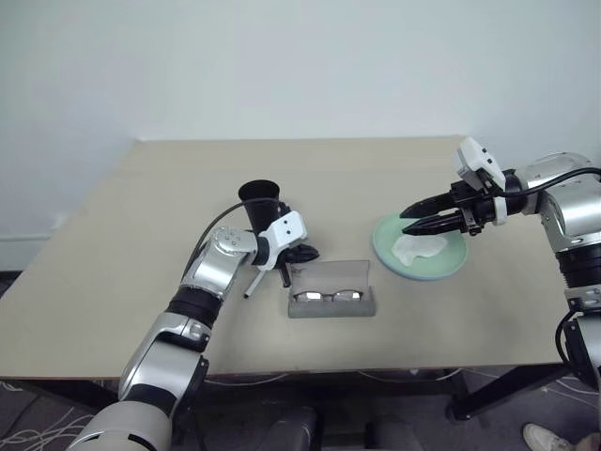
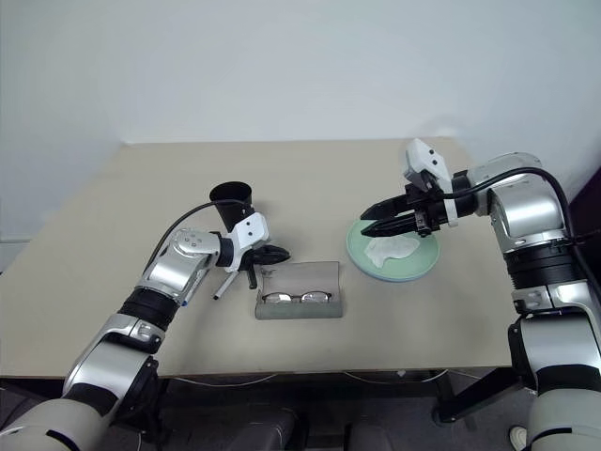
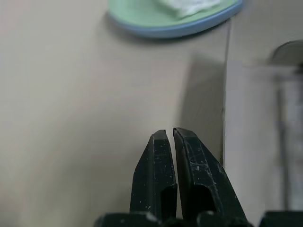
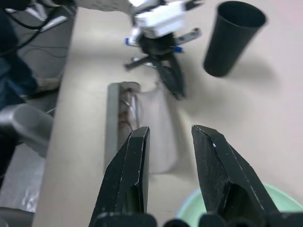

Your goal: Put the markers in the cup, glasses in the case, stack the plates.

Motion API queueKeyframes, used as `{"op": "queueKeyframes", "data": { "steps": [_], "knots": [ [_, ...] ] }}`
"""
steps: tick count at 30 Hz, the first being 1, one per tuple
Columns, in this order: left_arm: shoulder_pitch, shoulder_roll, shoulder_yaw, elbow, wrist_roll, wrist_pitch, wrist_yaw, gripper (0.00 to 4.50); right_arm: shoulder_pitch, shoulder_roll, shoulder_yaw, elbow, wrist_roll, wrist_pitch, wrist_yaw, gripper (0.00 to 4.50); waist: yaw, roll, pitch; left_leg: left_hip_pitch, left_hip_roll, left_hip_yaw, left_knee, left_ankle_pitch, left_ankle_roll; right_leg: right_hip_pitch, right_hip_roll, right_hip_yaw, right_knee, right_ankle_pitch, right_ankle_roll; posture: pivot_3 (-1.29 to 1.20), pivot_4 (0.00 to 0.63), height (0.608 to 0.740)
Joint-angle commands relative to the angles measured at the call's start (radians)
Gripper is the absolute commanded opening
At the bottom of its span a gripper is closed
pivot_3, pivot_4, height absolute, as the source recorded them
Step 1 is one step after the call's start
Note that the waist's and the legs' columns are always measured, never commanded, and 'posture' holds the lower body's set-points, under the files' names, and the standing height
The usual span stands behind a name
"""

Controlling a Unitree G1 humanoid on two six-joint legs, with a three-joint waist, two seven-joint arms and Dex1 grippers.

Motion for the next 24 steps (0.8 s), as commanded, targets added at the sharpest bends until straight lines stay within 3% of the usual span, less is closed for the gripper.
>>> {"op": "queueKeyframes", "data": {
  "steps": [1,6,12,19,24],
  "knots": [
    [0.016,0.022,-0.009,-0.142,-0.03,0.051,-0.056,0.13,-0.003,-0.019,-0.048,-0.014,0.002,-0.01,-0.017,1.53,-0.002,0.0,0.0,0.0,0.0,0.0,0.0,0.0,0.0,0.0,0.0,0.0,0.0,0.0,0.0,0.0,0.0,0.737],
    [0.123,0.107,-0.08,-0.387,-0.035,0.131,-0.179,0.13,0.011,-0.022,-0.059,-0.036,0.005,-0.001,-0.027,1.53,-0.005,0.001,0.0,0.0,0.0,-0.001,0.0,0.0,0.0,0.0,0.0,0.0,0.0,0.0,0.0,0.0,0.0,0.737],
    [0.243,0.19,-0.106,-0.563,-0.042,0.218,-0.214,0.13,0.011,-0.019,-0.062,-0.04,0.005,0.0,-0.031,1.53,-0.002,0.001,0.0,0.001,0.0,0.0,-0.001,0.0,0.0,0.0,0.0,0.001,0.0,0.0,0.0,0.0,0.0,0.737],
    [0.252,0.178,-0.023,-0.593,-0.054,0.214,-0.074,0.13,-0.007,-0.002,-0.053,-0.029,0.003,-0.004,-0.026,1.53,0.001,0.001,0.0,0.001,0.0,-0.001,-0.002,0.0,0.0,0.0,0.0,0.003,0.001,-0.001,-0.004,0.0,0.0,0.737],
    [0.176,0.178,0.072,-0.608,-0.055,0.388,0.067,0.13,-0.011,0.003,-0.047,-0.027,0.002,0.003,-0.011,1.53,0.001,0.001,0.0,0.0,0.0,-0.003,-0.001,0.0,0.0,0.0,0.0,0.002,0.002,-0.001,-0.004,0.0,0.0,0.737]
  ]
}}
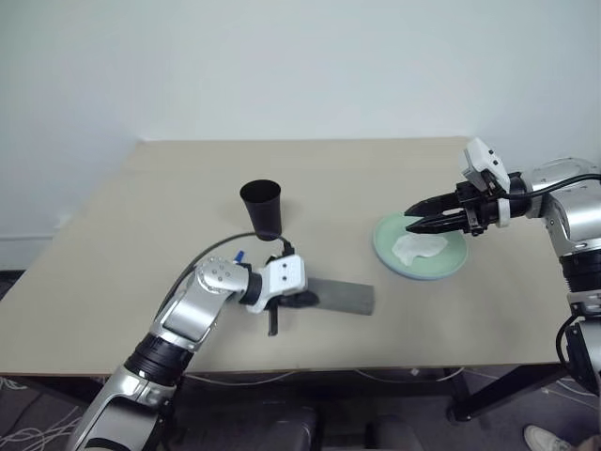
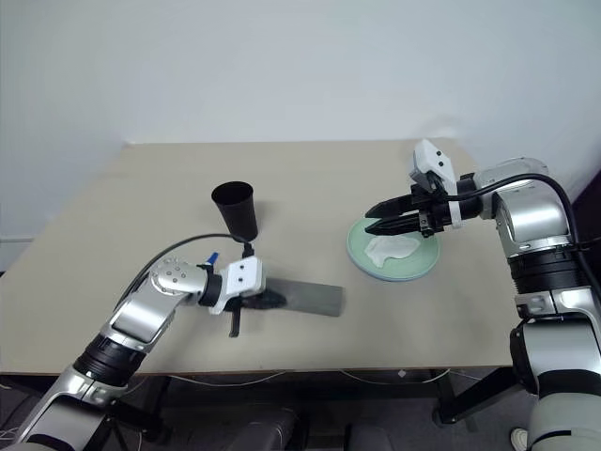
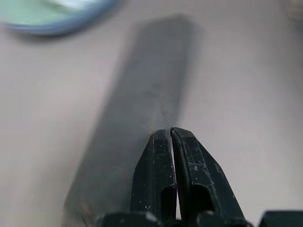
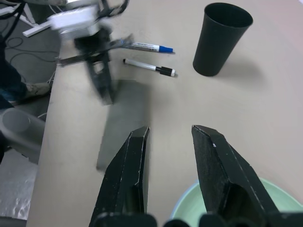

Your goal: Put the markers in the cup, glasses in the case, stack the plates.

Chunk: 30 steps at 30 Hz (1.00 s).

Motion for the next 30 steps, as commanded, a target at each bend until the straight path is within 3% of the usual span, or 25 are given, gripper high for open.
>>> {"op": "queueKeyframes", "data": {
  "steps": [1,7,8,10,16,30],
  "knots": [
    [-0.059,0.028,0.08,-0.041,-0.002,0.113,0.08,0.13,-0.041,-0.003,-0.017,-0.012,0.001,0.0,0.01,1.53,-0.001,0.0,0.0,0.0,0.0,0.0,0.0,0.0,0.0,0.0,0.0,0.0,0.0,0.0,0.0,0.0,0.0,0.737],
    [-0.058,0.05,0.154,-0.069,-0.009,0.336,0.206,0.13,-0.044,0.006,-0.015,-0.008,0.001,0.004,0.009,1.53,-0.004,0.0,0.0,0.0,0.0,0.0,0.0,0.0,0.0,-0.002,0.002,-0.001,-0.001,0.001,0.004,0.0,0.0,0.737],
    [-0.051,0.047,0.164,-0.069,-0.011,0.361,0.228,0.3,-0.045,0.008,-0.015,-0.007,0.001,0.005,0.009,1.53,-0.004,0.0,0.0,0.0,0.0,0.0,-0.001,0.0,0.0,-0.002,0.002,-0.001,-0.001,0.001,0.004,0.0,0.0,0.737],
    [-0.032,0.038,0.184,-0.072,-0.02,0.438,0.267,0.67,-0.045,0.01,-0.014,-0.006,0.0,0.005,0.009,1.53,-0.003,0.0,0.0,0.0,0.0,0.0,0.0,0.0,0.0,-0.002,0.002,-0.001,-0.001,0.001,0.004,0.0,0.0,0.737],
    [0.009,-0.007,0.198,-0.015,0.017,0.484,0.43,2.65,-0.053,0.018,-0.01,-0.004,0.0,0.009,0.012,1.53,0.0,0.0,0.0,0.0,-0.001,0.0,0.001,0.0,0.0,0.0,0.001,-0.001,-0.001,0.001,0.004,0.0,0.0,0.737],
    [-0.01,-0.119,0.148,0.173,0.012,0.354,0.535,2.65,-0.055,0.034,-0.007,-0.02,0.006,0.024,0.013,1.53,0.001,-0.001,0.0,0.0,-0.001,-0.001,0.001,0.0,0.0,0.0,0.0,-0.002,-0.001,0.001,0.004,0.0,0.0,0.737]
  ]
}}
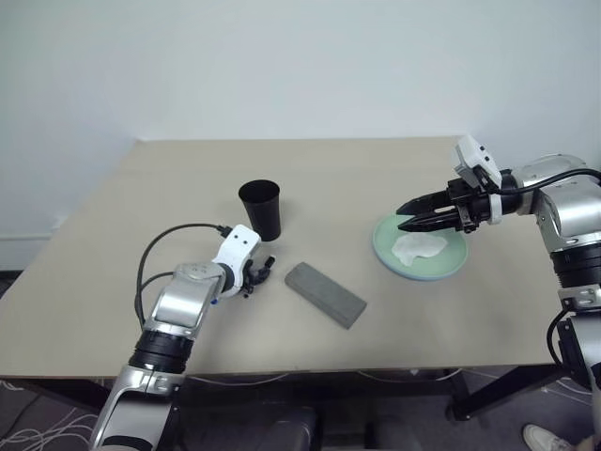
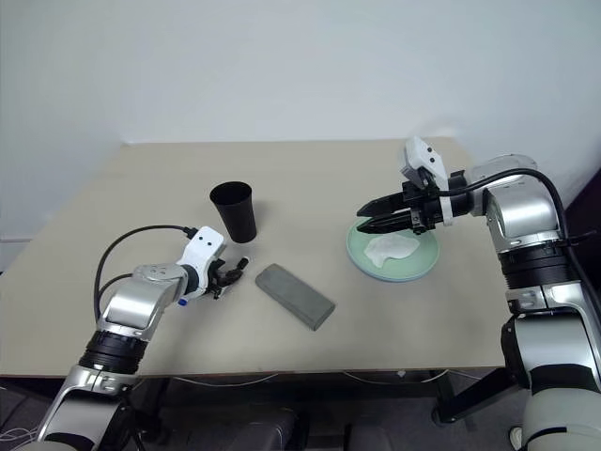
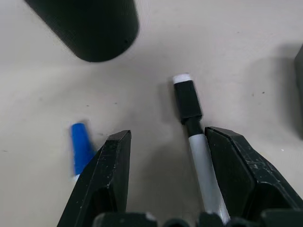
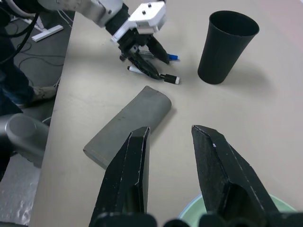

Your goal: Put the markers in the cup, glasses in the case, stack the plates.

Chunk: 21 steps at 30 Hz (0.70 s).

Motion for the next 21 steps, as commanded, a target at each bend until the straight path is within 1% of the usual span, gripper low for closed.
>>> {"op": "queueKeyframes", "data": {
  "steps": [1,10,13,18,19,21],
  "knots": [
    [-0.046,-0.02,-0.012,0.035,0.007,-0.046,0.019,2.65,-0.027,0.0,-0.015,-0.028,0.006,0.001,0.007,1.53,0.001,0.0,0.0,0.0,0.0,0.0,0.0,0.0,0.0,0.0,0.0,0.0,0.0,0.0,0.0,0.0,0.0,0.737],
    [-0.094,-0.06,-0.055,0.136,0.023,-0.102,0.025,2.65,-0.024,0.009,-0.015,-0.037,0.007,0.004,0.003,1.53,0.002,0.0,0.0,0.0,-0.001,0.0,0.001,0.0,0.0,0.002,-0.001,-0.001,0.0,0.001,0.001,0.0,0.0,0.737],
    [-0.104,-0.065,-0.059,0.155,0.024,-0.11,0.018,2.09,-0.024,0.011,-0.014,-0.038,0.005,0.004,0.001,1.53,0.002,0.0,0.0,0.0,-0.001,0.0,0.001,0.0,0.0,0.002,-0.001,-0.001,0.0,0.001,0.001,0.0,0.0,0.737],
    [-0.123,-0.059,-0.068,0.169,0.031,-0.127,0.006,0.37,-0.027,0.012,-0.015,-0.036,0.005,0.003,0.001,1.53,0.0,0.0,0.0,0.0,-0.001,0.0,0.001,0.0,0.0,0.002,-0.001,-0.001,0.0,0.002,0.001,0.0,0.0,0.737],
    [-0.127,-0.058,-0.068,0.17,0.03,-0.128,0.003,0.12,-0.027,0.012,-0.015,-0.036,0.004,0.002,0.001,1.53,0.0,0.0,0.0,0.0,-0.001,0.0,0.001,0.0,0.0,0.001,-0.001,-0.001,0.0,0.002,0.001,0.0,0.0,0.737],
    [-0.131,-0.054,-0.071,0.172,0.031,-0.128,-0.002,0.12,-0.027,0.012,-0.015,-0.035,0.004,0.001,0.002,1.53,0.0,0.0,0.0,0.0,-0.001,0.0,0.001,0.0,0.0,0.001,-0.001,-0.001,0.0,0.002,0.001,0.0,0.0,0.737]
  ]
}}
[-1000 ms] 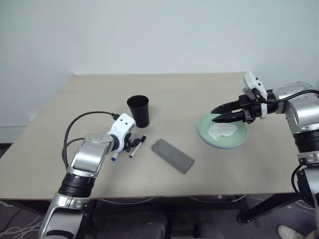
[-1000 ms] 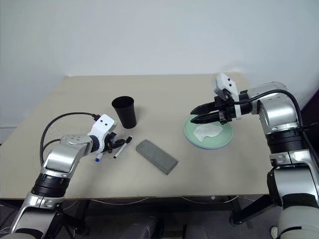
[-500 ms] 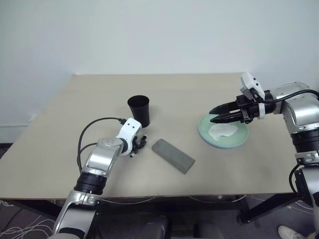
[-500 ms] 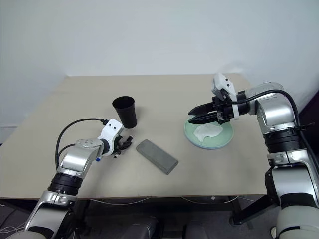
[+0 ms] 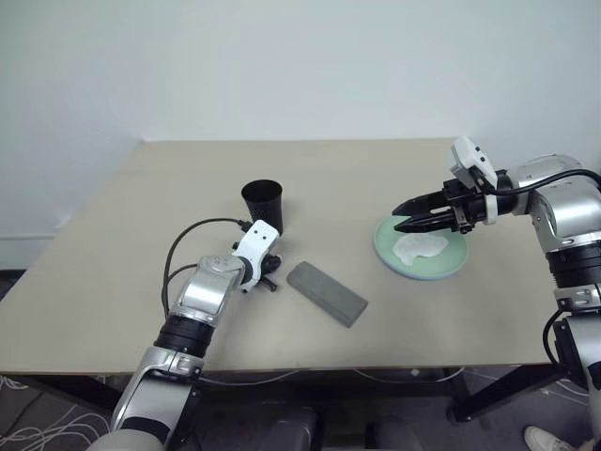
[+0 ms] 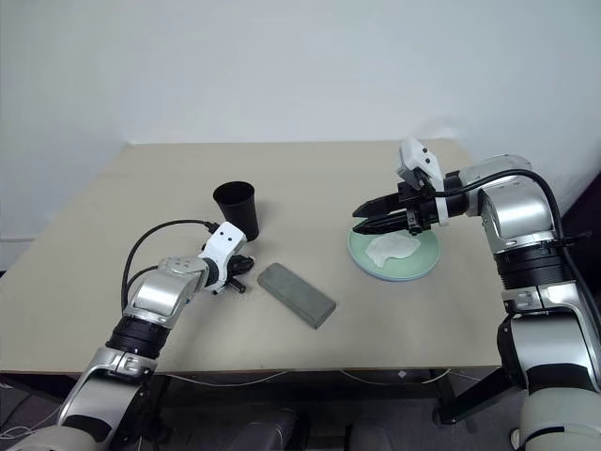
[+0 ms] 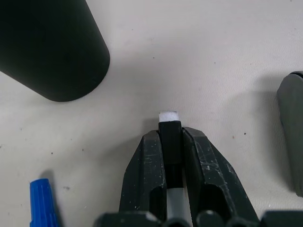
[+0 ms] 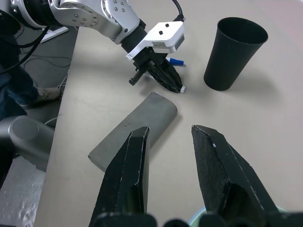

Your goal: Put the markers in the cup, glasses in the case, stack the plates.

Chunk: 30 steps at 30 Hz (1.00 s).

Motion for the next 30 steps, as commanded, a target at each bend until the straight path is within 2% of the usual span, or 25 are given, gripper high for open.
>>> {"op": "queueKeyframes", "data": {
  "steps": [1,5,12,15,23,30],
  "knots": [
    [-0.031,0.011,-0.012,-0.004,0.01,-0.015,-0.017,0.12,-0.028,0.001,-0.015,-0.023,0.004,-0.003,0.002,1.53,0.0,0.0,0.0,0.0,0.0,0.0,0.0,0.0,0.0,0.0,0.0,0.0,0.0,0.0,0.0,0.0,0.0,0.737],
    [-0.035,0.045,-0.027,-0.052,0.008,-0.024,-0.075,0.12,-0.03,0.004,-0.015,-0.021,0.004,-0.006,0.002,1.53,-0.001,0.0,0.0,0.0,0.0,0.0,0.0,0.0,0.0,-0.001,0.0,0.0,0.0,0.0,0.0,0.0,0.0,0.737],
    [-0.055,0.058,0.075,-0.23,-0.177,-0.07,-0.255,0.12,-0.031,0.01,-0.016,-0.019,0.005,-0.01,0.001,1.53,-0.001,0.0,0.0,-0.001,0.0,0.0,-0.001,0.0,0.0,-0.002,0.001,0.0,-0.002,0.0,0.001,0.0,0.0,0.737],
    [-0.083,0.017,0.144,-0.244,-0.238,-0.177,-0.247,0.12,-0.032,0.015,-0.017,-0.018,0.006,-0.01,0.0,1.53,-0.001,0.0,0.0,-0.001,0.0,0.0,-0.001,0.0,0.0,-0.002,0.001,0.001,-0.002,0.0,0.001,0.0,0.0,0.737],
    [-0.205,-0.119,0.267,-0.041,-0.205,-0.566,-0.017,0.12,-0.033,0.023,-0.022,-0.02,0.009,-0.005,-0.002,1.53,-0.001,-0.001,0.0,-0.001,0.0,0.0,0.001,0.0,0.0,-0.001,0.001,0.0,-0.002,0.0,0.001,0.0,0.0,0.737],
    [-0.362,-0.133,0.32,0.377,-0.116,-0.968,0.21,0.12,-0.028,0.027,-0.026,-0.031,0.016,0.006,-0.006,1.53,-0.001,-0.002,0.0,-0.001,0.0,0.0,0.003,0.0,0.0,-0.001,0.001,0.0,-0.002,0.001,0.002,0.0,0.0,0.737]
  ]
}}
